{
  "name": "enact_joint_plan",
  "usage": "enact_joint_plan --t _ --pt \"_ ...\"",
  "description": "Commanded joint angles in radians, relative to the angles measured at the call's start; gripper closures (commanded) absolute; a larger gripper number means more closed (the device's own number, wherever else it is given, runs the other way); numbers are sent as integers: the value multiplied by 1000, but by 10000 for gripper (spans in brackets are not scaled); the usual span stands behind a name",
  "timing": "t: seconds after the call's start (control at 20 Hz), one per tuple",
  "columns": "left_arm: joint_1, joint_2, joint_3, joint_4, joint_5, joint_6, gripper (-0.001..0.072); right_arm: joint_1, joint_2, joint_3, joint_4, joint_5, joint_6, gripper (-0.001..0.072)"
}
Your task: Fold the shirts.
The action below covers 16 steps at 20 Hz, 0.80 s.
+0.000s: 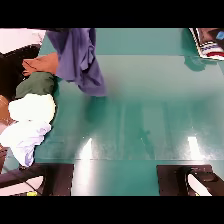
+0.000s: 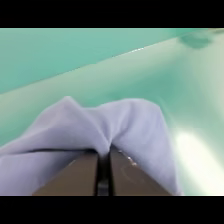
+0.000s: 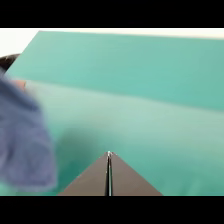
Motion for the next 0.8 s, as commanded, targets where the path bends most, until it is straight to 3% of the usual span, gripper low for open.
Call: enact_joint_plan --t 0.0,0.1,0.2,0.25,0.3,0.35,0.45,0.6,0.75 --pt "-97 85 18 15 -217 -2 685 -19 2 56 -24 6 -7 697" --pt "-177 61 -22 25 -272 3 684 -18 1 56 -24 29 -7 697" --pt "-224 37 -100 35 -257 66 681 -18 1 56 -24 59 -7 697" --pt "-226 24 -135 51 -239 96 478 -18 1 56 -24 71 -7 697" --pt "-217 12 -159 101 -225 81 209 -18 2 56 -24 83 -7 697" --pt "-197 5 -171 165 -223 45 153 -18 1 56 -24 93 -7 697" --pt "-122 4 -184 227 -260 -6 154 -18 1 56 -24 109 -7 697" --pt "-28 15 -262 148 -352 -36 154 -18 2 56 -24 114 -7 697" --pt "-31 61 -501 65 -317 -34 153 -18 1 56 -24 135 -7 696"
